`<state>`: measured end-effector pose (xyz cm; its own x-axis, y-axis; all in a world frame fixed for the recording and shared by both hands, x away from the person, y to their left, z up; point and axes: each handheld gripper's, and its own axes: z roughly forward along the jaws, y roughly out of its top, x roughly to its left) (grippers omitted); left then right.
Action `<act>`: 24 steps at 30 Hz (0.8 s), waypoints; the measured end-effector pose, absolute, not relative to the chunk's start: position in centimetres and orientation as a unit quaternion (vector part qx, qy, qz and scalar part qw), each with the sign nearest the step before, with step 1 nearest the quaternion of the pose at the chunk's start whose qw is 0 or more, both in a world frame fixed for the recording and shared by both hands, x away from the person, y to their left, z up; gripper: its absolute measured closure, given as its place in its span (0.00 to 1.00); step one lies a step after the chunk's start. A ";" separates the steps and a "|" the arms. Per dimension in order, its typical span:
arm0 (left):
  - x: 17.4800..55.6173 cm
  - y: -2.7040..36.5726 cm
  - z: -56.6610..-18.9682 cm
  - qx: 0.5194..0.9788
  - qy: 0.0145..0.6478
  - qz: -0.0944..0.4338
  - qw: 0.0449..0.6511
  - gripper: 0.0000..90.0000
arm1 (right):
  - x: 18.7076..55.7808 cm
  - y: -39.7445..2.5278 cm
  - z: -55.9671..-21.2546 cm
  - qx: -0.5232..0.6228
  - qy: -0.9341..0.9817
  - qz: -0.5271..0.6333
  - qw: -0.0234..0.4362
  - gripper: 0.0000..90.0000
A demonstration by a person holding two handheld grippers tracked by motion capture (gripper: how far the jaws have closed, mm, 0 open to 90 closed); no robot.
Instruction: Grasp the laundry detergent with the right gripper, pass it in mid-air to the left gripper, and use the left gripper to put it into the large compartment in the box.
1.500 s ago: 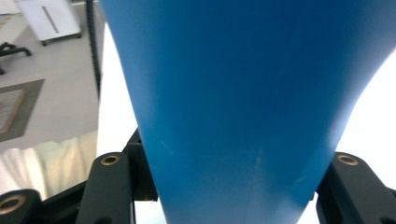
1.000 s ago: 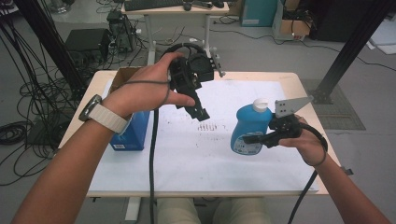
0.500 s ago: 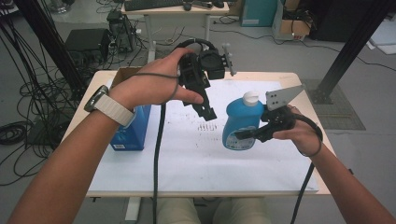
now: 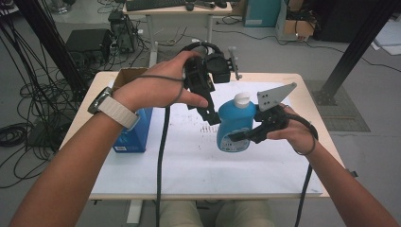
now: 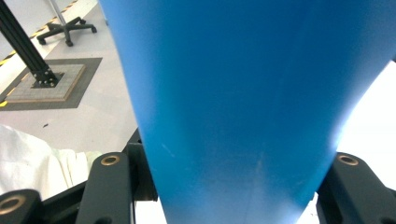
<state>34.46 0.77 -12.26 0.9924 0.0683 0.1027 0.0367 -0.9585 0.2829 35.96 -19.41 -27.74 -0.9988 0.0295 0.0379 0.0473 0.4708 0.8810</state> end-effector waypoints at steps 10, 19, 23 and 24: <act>34.5 0.4 -13.0 0.989 0.025 0.052 0.139 0.08 | 35.9 -17.9 -28.6 -0.016 -0.860 -0.510 0.016 0.48; 34.7 0.1 -13.8 0.988 0.025 0.043 0.143 0.08 | 35.9 -17.0 -28.9 -0.009 -0.861 -0.508 0.019 0.48; 34.8 0.0 -14.0 0.988 0.025 0.041 0.147 0.08 | 35.8 -16.8 -29.0 -0.007 -0.863 -0.504 0.017 0.48; 34.8 0.0 -14.0 0.988 0.025 0.041 0.147 0.08 | 35.8 -16.8 -29.0 -0.007 -0.863 -0.504 0.017 0.48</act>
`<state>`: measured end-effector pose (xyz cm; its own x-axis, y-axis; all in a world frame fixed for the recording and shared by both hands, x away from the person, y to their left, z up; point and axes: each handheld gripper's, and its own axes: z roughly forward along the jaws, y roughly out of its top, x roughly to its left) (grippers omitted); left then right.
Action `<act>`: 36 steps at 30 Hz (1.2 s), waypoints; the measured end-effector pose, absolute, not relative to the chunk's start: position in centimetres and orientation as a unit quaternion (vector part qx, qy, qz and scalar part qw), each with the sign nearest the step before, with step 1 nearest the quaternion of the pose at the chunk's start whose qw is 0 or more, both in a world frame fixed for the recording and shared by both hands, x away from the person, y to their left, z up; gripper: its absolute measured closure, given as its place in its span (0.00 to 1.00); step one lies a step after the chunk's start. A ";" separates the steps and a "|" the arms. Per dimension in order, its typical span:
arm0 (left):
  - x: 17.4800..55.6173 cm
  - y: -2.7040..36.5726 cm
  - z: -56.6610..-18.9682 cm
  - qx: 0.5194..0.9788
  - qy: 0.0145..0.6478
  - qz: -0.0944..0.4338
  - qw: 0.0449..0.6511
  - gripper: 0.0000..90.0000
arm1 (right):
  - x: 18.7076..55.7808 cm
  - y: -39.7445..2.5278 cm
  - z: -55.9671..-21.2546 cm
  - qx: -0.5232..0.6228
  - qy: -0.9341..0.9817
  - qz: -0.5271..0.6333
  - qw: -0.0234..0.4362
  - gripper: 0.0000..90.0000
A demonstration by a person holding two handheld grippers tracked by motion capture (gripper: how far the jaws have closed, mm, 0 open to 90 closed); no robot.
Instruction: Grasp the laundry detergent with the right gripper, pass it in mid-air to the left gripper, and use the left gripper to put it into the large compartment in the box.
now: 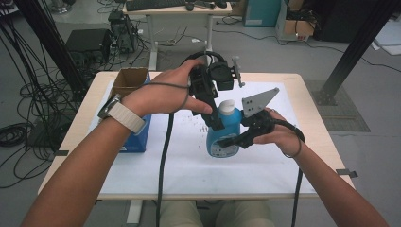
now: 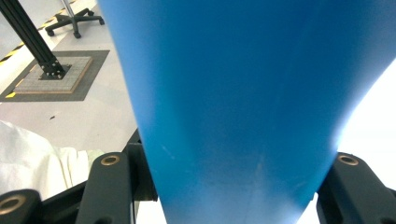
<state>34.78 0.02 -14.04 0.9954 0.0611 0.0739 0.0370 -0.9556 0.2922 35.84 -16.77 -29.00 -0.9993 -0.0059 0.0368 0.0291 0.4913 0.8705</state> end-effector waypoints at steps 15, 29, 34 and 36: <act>35.0 -0.2 -14.7 0.989 0.024 0.035 0.144 0.08 | 35.6 -16.2 -29.4 -0.009 -0.866 -0.499 0.024 0.48; 35.0 -0.2 -14.8 0.988 0.027 0.035 0.145 0.08 | 35.7 -16.2 -29.4 -0.011 -0.866 -0.500 0.024 0.48; 35.1 -0.2 -14.8 0.988 0.026 0.036 0.145 0.08 | 35.7 -16.3 -29.4 -0.012 -0.865 -0.500 0.024 0.48; 35.1 -0.2 -14.8 0.988 0.026 0.035 0.146 0.08 | 35.7 -16.3 -29.4 -0.011 -0.865 -0.501 0.025 0.48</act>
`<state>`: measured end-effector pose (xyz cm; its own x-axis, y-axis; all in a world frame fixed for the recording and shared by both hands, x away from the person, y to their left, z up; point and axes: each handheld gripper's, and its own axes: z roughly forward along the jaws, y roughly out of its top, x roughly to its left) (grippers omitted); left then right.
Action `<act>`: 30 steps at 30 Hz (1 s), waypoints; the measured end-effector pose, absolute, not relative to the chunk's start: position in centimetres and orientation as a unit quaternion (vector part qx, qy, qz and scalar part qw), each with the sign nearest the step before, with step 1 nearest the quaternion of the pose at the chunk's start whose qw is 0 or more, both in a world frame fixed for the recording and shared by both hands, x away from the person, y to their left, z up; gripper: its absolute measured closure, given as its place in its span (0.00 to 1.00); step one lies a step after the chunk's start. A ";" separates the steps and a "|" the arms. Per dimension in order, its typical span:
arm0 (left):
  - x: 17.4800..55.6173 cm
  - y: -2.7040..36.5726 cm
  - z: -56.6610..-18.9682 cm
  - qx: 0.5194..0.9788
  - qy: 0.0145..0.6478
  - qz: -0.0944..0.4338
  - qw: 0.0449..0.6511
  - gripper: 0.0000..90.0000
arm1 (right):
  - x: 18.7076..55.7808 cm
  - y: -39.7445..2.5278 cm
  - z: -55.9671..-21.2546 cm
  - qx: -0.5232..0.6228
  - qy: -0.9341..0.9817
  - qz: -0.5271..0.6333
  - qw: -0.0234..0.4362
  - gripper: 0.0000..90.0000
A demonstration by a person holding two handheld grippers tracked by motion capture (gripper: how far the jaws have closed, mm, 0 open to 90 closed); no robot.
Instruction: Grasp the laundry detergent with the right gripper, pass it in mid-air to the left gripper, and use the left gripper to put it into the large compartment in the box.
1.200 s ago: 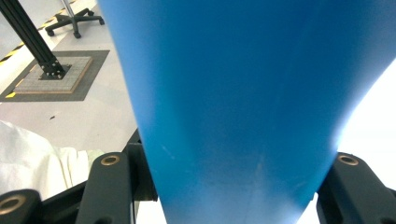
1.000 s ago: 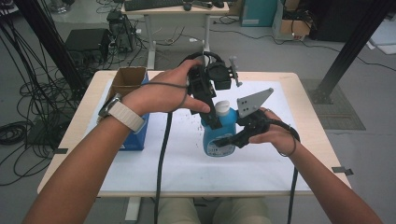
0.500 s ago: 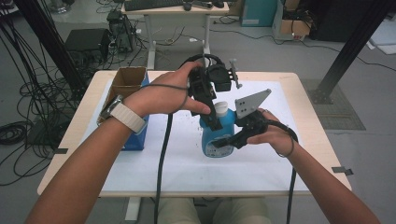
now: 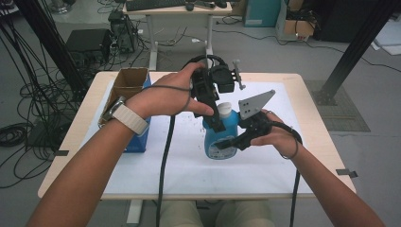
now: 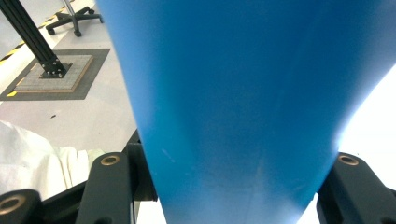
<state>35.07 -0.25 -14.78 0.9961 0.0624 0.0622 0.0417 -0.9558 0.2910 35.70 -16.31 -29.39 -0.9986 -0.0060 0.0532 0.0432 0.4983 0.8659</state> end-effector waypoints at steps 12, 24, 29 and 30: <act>35.1 -0.3 -14.8 0.988 0.025 0.034 0.145 0.08 | 35.8 -16.4 -29.4 -0.015 -0.866 -0.499 0.024 0.48; 35.1 -0.2 -14.7 0.988 0.027 0.036 0.148 0.08 | 35.8 -16.4 -29.4 -0.015 -0.866 -0.499 0.024 0.48; 35.1 -0.2 -14.7 0.988 0.026 0.037 0.147 0.08 | 35.8 -16.5 -29.4 -0.015 -0.865 -0.500 0.023 0.48; 35.1 -0.2 -14.7 0.988 0.027 0.037 0.147 0.08 | 35.8 -16.5 -29.3 -0.016 -0.865 -0.500 0.023 0.48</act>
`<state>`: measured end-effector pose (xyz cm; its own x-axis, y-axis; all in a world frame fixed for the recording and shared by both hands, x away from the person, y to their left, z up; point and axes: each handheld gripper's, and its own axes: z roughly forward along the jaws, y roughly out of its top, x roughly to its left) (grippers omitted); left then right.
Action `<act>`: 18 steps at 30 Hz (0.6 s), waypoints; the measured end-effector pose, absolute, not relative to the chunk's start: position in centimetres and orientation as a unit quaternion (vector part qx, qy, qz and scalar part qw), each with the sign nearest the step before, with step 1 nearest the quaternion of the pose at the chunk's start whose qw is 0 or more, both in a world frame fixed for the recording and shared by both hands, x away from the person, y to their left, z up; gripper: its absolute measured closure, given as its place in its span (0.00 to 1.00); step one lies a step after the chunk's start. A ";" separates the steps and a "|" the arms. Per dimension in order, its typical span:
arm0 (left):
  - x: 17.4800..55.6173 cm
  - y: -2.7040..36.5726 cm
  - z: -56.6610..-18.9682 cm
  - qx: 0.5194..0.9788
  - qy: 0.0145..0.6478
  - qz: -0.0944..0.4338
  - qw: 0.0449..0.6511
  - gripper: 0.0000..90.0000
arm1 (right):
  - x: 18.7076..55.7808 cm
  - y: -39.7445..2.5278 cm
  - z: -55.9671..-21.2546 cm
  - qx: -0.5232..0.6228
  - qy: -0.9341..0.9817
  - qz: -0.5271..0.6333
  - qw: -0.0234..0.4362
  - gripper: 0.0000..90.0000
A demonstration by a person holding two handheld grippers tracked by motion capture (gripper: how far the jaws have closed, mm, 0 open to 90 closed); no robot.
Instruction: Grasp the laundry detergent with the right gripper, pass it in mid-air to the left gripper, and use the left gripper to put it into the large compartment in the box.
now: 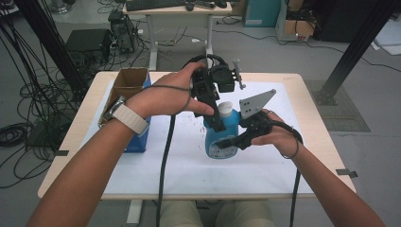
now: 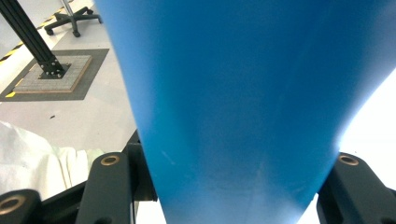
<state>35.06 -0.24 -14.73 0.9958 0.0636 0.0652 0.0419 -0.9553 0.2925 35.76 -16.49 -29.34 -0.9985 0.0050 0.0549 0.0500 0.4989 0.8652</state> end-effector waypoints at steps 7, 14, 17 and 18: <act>35.1 -0.3 -14.8 0.988 0.026 0.039 0.144 0.08 | 35.7 -16.5 -29.3 -0.016 -0.865 -0.501 0.023 0.48; 35.1 -0.3 -14.8 0.989 0.026 0.039 0.143 0.08 | 35.8 -16.5 -29.4 -0.016 -0.866 -0.500 0.023 0.48; 35.1 -0.3 -14.8 0.989 0.027 0.038 0.142 0.08 | 35.8 -16.5 -29.4 -0.016 -0.866 -0.500 0.022 0.48; 35.1 -0.3 -14.8 0.989 0.027 0.039 0.143 0.08 | 35.8 -16.5 -29.4 -0.016 -0.865 -0.500 0.022 0.48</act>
